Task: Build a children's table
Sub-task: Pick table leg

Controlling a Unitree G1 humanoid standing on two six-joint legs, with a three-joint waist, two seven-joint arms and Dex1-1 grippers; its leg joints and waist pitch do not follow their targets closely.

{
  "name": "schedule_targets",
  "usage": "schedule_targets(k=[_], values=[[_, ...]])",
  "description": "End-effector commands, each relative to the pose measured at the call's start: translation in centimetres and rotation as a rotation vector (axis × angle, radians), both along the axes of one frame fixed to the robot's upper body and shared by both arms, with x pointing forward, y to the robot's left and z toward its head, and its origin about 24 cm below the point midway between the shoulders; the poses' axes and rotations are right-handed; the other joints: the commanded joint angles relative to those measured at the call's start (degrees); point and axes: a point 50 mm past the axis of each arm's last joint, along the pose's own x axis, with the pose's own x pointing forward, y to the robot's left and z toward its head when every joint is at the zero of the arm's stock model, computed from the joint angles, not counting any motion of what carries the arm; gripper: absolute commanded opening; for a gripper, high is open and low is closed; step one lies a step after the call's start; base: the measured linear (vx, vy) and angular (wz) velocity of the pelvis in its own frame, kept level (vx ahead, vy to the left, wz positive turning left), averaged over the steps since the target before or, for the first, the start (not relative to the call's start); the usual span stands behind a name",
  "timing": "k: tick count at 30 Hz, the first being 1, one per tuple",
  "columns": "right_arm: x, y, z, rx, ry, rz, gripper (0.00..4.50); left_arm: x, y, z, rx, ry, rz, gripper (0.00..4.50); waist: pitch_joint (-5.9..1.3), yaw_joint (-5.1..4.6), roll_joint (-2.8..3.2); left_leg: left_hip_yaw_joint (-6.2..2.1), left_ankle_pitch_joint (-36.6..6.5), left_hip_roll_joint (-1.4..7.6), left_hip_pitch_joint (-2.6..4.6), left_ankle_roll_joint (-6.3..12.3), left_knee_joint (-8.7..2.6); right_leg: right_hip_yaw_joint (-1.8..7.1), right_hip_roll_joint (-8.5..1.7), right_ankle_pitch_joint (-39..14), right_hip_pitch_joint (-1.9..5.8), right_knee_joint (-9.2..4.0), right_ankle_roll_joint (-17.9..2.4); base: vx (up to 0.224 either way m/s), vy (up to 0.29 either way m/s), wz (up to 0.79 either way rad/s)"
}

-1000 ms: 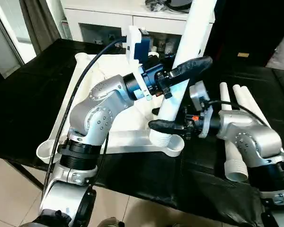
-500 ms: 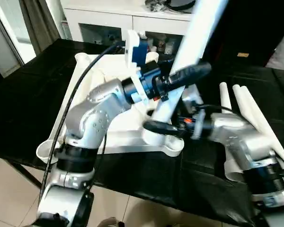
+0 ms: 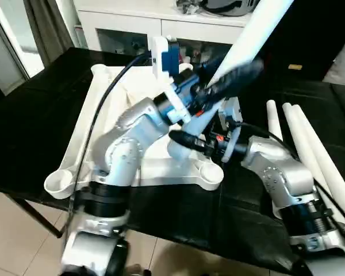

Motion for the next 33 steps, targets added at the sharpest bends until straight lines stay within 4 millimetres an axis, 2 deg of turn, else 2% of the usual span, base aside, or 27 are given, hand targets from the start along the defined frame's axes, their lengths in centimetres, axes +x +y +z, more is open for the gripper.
schedule_targets(k=[1,2,3,4,5,6,7,8,11,12,14,15,16,17,18,21,22,23,24,26,27,30,31,32,33], values=[[0.2,-0.5,-0.7,0.008,0.062,-0.074,1.91,-1.4,-1.7,1.2,-0.032,-0.031,-0.112,3.41,-4.17,-0.36,-0.59,-1.11,-7.70,4.34,0.79,3.33,-4.13,2.44,-4.64,-10.30,3.38,-4.05,-14.03,0.000,0.000,0.00],[-0.3,-0.7,-0.6,0.064,0.068,-0.096,1.91,-0.7,-1.1,1.0,-0.051,0.001,-0.029,3.41,-4.20,-0.28,-0.83,-1.12,-7.21,4.38,0.74,3.52,-4.10,2.48,-4.80,-10.08,3.45,-3.97,-14.15,0.000,0.000,0.00],[-0.3,-0.8,-0.6,0.073,0.069,-0.100,1.91,-0.6,-0.9,0.9,-0.054,0.006,-0.014,3.41,-4.23,-0.21,-0.70,-1.11,-6.89,4.46,0.80,3.62,-4.10,2.52,-4.77,-9.61,3.40,-4.00,-14.13,0.000,0.000,0.00],[-0.9,-1.0,-0.5,0.128,0.074,-0.116,1.91,0.4,0.1,0.7,-0.074,0.048,0.110,3.41,-4.23,-0.22,-0.45,-1.18,-6.84,4.48,0.73,3.80,-4.10,2.44,-4.66,-9.24,3.39,-4.06,-14.26,0.000,0.000,0.00],[-1.3,-1.2,-0.5,0.158,0.075,-0.128,1.91,1.1,0.8,0.4,-0.090,0.082,0.195,3.41,-4.30,-0.09,-0.60,-1.24,-7.16,4.56,0.77,4.00,-4.10,2.42,-4.73,-8.92,3.45,-4.06,-14.16,0.000,0.000,0.00],[-1.3,-1.2,-0.5,0.159,0.075,-0.129,1.91,1.1,0.9,0.4,-0.091,0.084,0.199,3.41,-4.29,-0.20,-0.64,-1.29,-7.12,4.54,0.62,3.99,-4.16,2.36,-4.72,-8.87,3.55,-4.02,-14.08,0.000,0.000,0.00],[-1.6,-1.4,-0.5,0.174,0.076,-0.145,1.91,1.7,1.7,0.1,-0.101,0.108,0.260,3.41,-4.21,-0.26,-0.70,-1.24,-7.84,4.42,0.68,3.79,-4.21,2.29,-4.65,-10.10,3.47,-4.19,-13.65,0.000,0.000,0.00],[-1.9,-1.6,-0.6,0.186,0.080,-0.166,1.91,2.2,2.5,-0.2,-0.111,0.126,0.308,3.41,-4.05,-0.52,0.01,-1.23,-9.32,4.35,0.80,3.32,-4.29,2.32,-4.50,-11.84,3.31,-4.70,-12.82,0.000,0.000,0.00],[-2.6,-2.5,-1.0,0.202,0.087,-0.249,1.91,3.6,5.1,-1.1,-0.114,0.164,0.428,3.41,-3.91,-0.97,-0.29,-1.36,-10.75,3.94,0.66,2.25,-4.49,2.25,-4.47,-15.94,3.37,-5.04,-10.67,0.000,0.000,0.00],[-2.6,-2.6,-1.0,0.202,0.088,-0.258,1.91,3.6,5.3,-1.2,-0.105,0.161,0.430,3.41,-3.91,-1.08,-0.15,-1.38,-11.06,3.94,0.73,2.02,-4.52,2.26,-4.50,-16.71,3.28,-5.04,-10.32,0.000,0.000,0.00],[-2.8,-3.6,-1.1,0.193,0.093,-0.342,1.91,3.8,6.5,-2.1,0.013,0.110,0.462,3.41,-4.02,-1.47,-0.17,-1.58,-11.07,4.06,0.81,1.38,-4.69,2.22,-4.48,-17.62,3.06,-4.94,-9.46,0.000,0.000,0.00],[-2.8,-3.9,-1.3,0.182,0.098,-0.370,1.91,3.8,6.8,-2.7,0.090,0.080,0.480,3.41,-4.03,-1.68,-0.47,-1.57,-11.03,4.07,0.76,1.23,-4.75,2.23,-4.43,-17.53,3.02,-4.96,-9.33,0.000,0.000,0.00],[-2.8,-4.0,-1.3,0.181,0.098,-0.371,1.91,3.8,6.9,-2.7,0.096,0.077,0.482,3.41,-4.03,-1.68,-0.47,-1.57,-11.03,4.07,0.76,1.23,-4.75,2.23,-4.43,-17.53,3.02,-4.96,-9.33,0.000,0.000,0.00],[-2.8,-4.4,-1.5,0.154,0.100,-0.406,1.91,3.5,7.4,-3.7,0.233,0.020,0.505,3.41,-3.97,-1.72,0.02,-1.63,-11.10,4.32,0.93,0.96,-4.89,2.33,-4.49,-16.91,2.73,-4.76,-9.37,0.000,0.000,0.00],[-2.8,-4.5,-1.6,0.134,0.100,-0.423,1.91,3.3,7.7,-4.4,0.299,-0.001,0.503,3.41,-4.03,-1.70,-0.18,-1.58,-11.16,4.32,0.98,0.84,-4.84,2.33,-4.47,-16.53,2.72,-4.70,-9.41,0.000,0.000,0.00],[-2.8,-4.5,-1.8,0.107,0.103,-0.439,1.91,2.7,8.3,-5.7,0.401,-0.022,0.479,3.41,-3.96,-1.66,0.19,-1.48,-11.05,4.44,0.98,0.19,-5.04,2.47,-4.55,-14.80,2.61,-4.41,-9.90,0.000,0.000,0.00],[-2.8,-4.5,-2.1,0.081,0.124,-0.461,1.91,2.2,8.9,-6.9,0.489,-0.038,0.441,3.41,-4.02,-1.46,0.66,-1.60,-11.15,4.44,1.02,-0.12,-5.06,2.48,-4.70,-13.96,2.59,-4.40,-10.47,0.000,0.000,0.00],[-2.9,-4.5,-2.2,0.068,0.131,-0.474,1.91,1.9,9.1,-7.4,0.525,-0.045,0.424,3.41,-3.98,-1.48,0.66,-1.56,-11.79,4.33,0.98,-0.34,-5.18,2.52,-4.58,-14.10,2.56,-4.32,-10.47,0.000,0.000,0.00],[-2.8,-4.6,-2.4,0.057,0.140,-0.502,1.91,1.6,9.4,-8.2,0.589,-0.058,0.400,3.41,-3.91,-1.38,0.98,-1.63,-12.41,4.33,1.09,-0.69,-5.24,2.53,-4.65,-14.59,2.44,-4.33,-10.42,0.000,0.000,0.00],[-2.8,-4.7,-2.5,0.046,0.142,-0.537,1.91,1.1,9.9,-9.2,0.667,-0.069,0.367,3.41,-3.82,-1.50,0.84,-1.63,-14.23,4.36,1.20,-1.65,-5.40,2.56,-4.63,-15.81,2.38,-4.35,-10.29,0.000,0.000,0.00],[-2.8,-4.7,-2.4,0.051,0.139,-0.554,1.91,0.6,10.3,-10.0,0.721,-0.076,0.335,3.41,-3.74,-1.43,1.41,-1.69,-16.09,4.36,1.35,-2.46,-5.48,2.62,-4.69,-16.82,2.19,-4.43,-10.20,0.000,0.000,0.00],[-2.9,-4.7,-2.4,0.054,0.133,-0.567,1.91,0.2,10.4,-10.6,0.753,-0.075,0.306,3.41,-3.64,-1.51,1.33,-1.72,-17.59,4.40,1.39,-3.07,-5.68,2.66,-4.63,-17.08,2.09,-4.42,-9.98,0.000,0.000,0.00],[-2.9,-4.7,-2.4,0.051,0.128,-0.579,1.91,-0.3,10.6,-11.2,0.783,-0.073,0.269,3.41,-3.62,-1.50,1.71,-1.70,-18.16,4.35,1.49,-3.25,-5.66,2.71,-4.68,-16.91,2.00,-4.57,-10.10,0.000,0.000,0.00],[-3.1,-4.8,-2.5,0.039,0.119,-0.614,1.91,-1.0,10.6,-12.0,0.796,-0.054,0.216,3.41,-3.48,-1.69,3.26,-1.80,-20.12,4.33,1.64,-3.86,-5.74,2.60,-4.48,-17.02,1.79,-4.84,-9.77,0.000,0.000,0.00],[-3.2,-4.9,-2.4,0.037,0.113,-0.624,1.91,-1.1,10.6,-12.1,0.797,-0.048,0.203,3.41,-3.42,-1.81,2.65,-1.85,-20.50,4.29,1.49,-3.87,-5.80,2.62,-4.53,-17.01,2.04,-4.69,-9.78,0.000,0.000,0.00]])
